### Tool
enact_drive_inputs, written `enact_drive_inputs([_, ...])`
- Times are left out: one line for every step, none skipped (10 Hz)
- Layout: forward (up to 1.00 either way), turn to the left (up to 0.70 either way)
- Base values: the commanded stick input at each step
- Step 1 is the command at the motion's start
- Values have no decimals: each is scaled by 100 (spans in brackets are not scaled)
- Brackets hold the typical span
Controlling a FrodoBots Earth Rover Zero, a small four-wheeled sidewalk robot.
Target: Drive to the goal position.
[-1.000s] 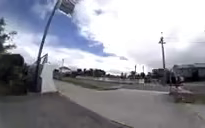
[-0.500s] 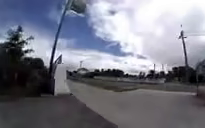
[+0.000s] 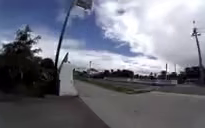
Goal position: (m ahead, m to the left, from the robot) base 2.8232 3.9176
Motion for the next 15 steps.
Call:
enact_drive_inputs([70, 0])
enact_drive_inputs([70, 0])
enact_drive_inputs([70, 0])
enact_drive_inputs([70, 0])
enact_drive_inputs([70, 0])
enact_drive_inputs([70, 0])
enact_drive_inputs([70, 0])
enact_drive_inputs([70, 0])
enact_drive_inputs([70, 0])
enact_drive_inputs([70, 0])
enact_drive_inputs([70, 0])
enact_drive_inputs([70, 0])
enact_drive_inputs([70, 0])
enact_drive_inputs([70, 0])
enact_drive_inputs([70, 0])
